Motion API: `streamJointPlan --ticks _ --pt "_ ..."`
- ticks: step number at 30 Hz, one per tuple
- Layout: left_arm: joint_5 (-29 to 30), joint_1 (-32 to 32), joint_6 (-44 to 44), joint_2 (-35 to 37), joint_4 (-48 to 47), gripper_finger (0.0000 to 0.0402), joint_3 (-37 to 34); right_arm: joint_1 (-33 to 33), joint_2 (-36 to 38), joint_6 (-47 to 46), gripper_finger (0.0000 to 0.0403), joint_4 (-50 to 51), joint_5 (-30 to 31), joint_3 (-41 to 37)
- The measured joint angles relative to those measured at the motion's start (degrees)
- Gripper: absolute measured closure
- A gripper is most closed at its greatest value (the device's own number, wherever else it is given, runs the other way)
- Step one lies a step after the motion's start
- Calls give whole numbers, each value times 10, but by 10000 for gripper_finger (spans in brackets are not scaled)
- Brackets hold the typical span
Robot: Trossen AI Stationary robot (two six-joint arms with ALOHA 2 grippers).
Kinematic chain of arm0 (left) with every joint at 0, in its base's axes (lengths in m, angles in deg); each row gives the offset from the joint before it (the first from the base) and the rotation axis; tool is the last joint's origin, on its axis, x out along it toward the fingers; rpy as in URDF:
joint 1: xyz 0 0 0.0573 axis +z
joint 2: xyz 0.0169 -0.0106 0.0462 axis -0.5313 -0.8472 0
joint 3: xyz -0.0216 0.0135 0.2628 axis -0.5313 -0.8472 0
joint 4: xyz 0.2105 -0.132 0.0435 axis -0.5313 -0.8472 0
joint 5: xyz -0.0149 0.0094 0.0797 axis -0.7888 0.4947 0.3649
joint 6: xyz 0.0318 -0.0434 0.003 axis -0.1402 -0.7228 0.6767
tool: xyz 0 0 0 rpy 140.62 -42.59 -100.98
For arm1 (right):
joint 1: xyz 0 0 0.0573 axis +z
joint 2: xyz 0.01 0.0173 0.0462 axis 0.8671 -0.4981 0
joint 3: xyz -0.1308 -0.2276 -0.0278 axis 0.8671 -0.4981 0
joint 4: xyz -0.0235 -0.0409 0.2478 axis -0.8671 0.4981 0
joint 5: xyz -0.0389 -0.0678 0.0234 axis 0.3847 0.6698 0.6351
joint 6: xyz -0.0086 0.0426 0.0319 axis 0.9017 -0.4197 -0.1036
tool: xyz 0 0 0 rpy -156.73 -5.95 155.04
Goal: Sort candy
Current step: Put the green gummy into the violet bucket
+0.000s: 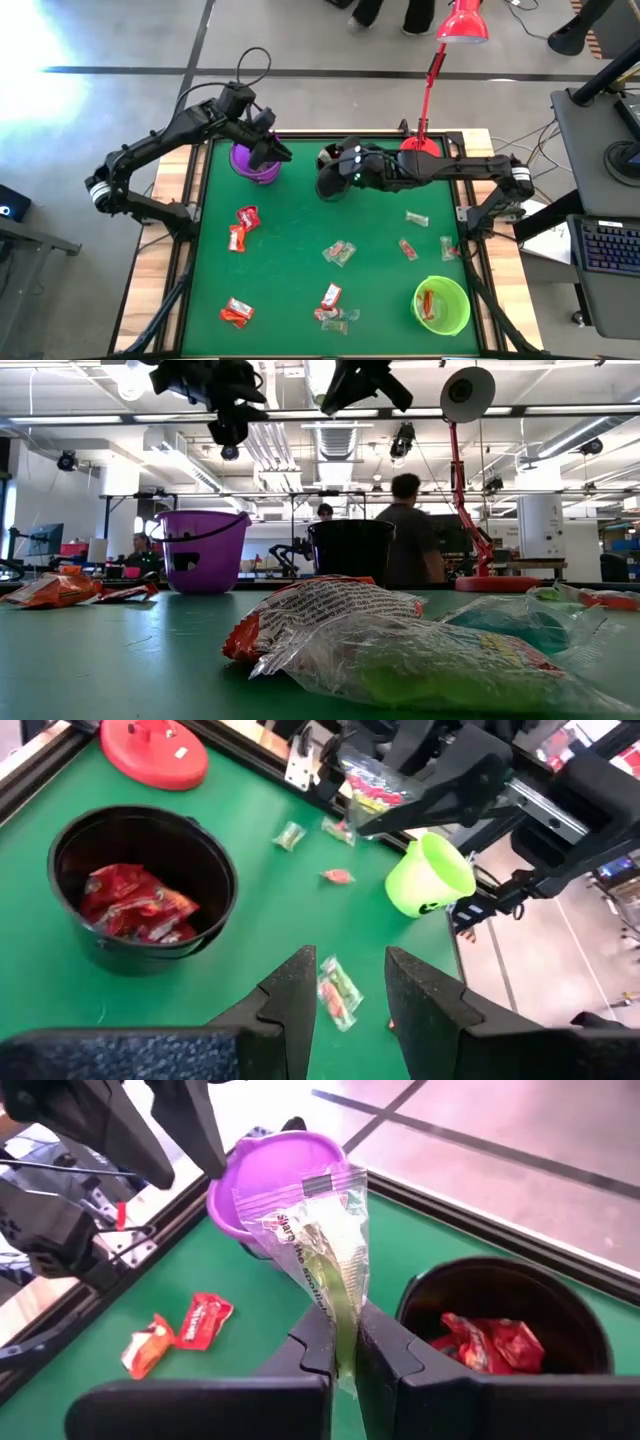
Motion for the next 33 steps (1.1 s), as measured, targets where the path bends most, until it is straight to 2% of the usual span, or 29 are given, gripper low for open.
streamJointPlan --ticks 3,10,15,20,33 --pt "-2 0 -3 1 0 299 0 -5 -5 14 390 -2 -11 11" --pt "-60 -1 -29 2 6 277 6 -15 -16 29 390 -12 -33 25" --pt "-59 -2 -35 1 14 251 6 -20 -31 44 390 -68 -71 26" --pt "-25 -3 -43 1 43 239 6 -27 -47 51 390 -121 -107 26" --pt "-24 -8 -38 1 74 240 6 -37 -50 49 390 -131 -107 35"
